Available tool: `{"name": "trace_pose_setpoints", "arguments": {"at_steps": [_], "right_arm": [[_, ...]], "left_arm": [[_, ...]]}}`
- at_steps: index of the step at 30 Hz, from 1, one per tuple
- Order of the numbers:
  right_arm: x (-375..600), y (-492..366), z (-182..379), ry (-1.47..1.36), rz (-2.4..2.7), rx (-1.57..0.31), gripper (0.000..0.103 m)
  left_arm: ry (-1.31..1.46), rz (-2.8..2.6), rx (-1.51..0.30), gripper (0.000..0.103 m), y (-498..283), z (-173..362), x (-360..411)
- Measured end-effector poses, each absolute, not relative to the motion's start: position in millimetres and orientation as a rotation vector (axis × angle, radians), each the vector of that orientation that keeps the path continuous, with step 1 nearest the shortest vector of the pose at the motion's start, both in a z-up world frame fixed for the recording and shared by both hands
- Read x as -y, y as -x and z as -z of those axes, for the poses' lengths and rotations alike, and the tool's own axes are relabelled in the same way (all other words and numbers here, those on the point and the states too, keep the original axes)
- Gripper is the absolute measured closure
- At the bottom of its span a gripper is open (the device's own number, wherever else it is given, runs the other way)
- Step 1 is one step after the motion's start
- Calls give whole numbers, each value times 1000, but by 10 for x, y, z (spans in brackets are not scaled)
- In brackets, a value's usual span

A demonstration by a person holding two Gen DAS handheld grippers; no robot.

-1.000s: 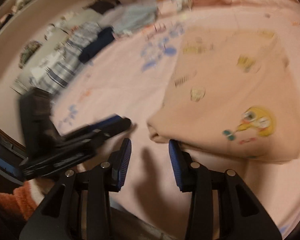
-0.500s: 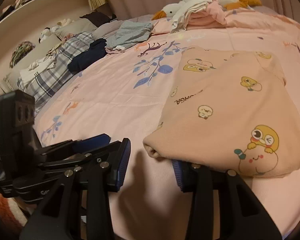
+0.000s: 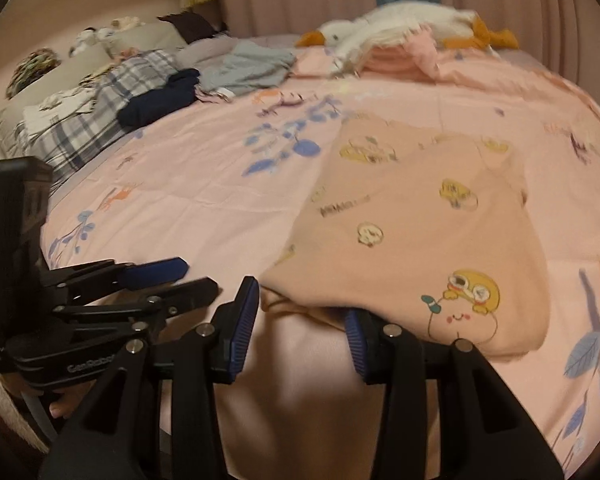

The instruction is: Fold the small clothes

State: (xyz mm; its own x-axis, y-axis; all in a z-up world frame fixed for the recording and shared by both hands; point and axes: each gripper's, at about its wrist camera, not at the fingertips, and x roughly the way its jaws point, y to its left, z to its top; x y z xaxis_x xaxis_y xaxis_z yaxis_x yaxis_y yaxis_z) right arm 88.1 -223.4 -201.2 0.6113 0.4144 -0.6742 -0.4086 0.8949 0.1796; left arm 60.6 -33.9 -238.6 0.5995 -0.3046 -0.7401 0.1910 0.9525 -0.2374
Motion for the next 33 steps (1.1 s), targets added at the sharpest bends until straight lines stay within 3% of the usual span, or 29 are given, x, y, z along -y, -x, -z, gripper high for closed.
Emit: {"name": "trace_pose_setpoints", "arguments": {"at_steps": [4,7,12,17,21,24,25,26,27,33], "right_arm": [[2262,-971,2043,-85,-588,-788,30],[2231,-1165,2255,-150,-636,-939,31],[2377,-1063,2205,-304,-743,-980,43],[2427,-1003,2140,-306,-638,-915,42],[2438,-1180,2246,-380,-568,-980,43],[2385,-1221,2215,-405,-550,-937,53],[2308,-1233,2207,-364,-550,-922,65],[2257,-1235,2213,-320,-538,-925,84],[2163,-1234,2242,-241,-501,-951,92],[2236,-1120,2243,-221,-500,-1026,96]], "left_arm": [[165,287,-894,59,-627,2391,318],[177,284,-902,58,-642,2398,307],[238,300,-917,57,-663,2394,236],[255,291,-915,57,-637,2374,221],[282,281,-902,57,-624,2350,154],[273,261,-898,57,-610,2345,122],[277,262,-897,57,-610,2347,105],[283,260,-899,57,-616,2350,85],[289,254,-901,57,-622,2352,67],[347,224,-898,57,-665,2325,-35]]}}
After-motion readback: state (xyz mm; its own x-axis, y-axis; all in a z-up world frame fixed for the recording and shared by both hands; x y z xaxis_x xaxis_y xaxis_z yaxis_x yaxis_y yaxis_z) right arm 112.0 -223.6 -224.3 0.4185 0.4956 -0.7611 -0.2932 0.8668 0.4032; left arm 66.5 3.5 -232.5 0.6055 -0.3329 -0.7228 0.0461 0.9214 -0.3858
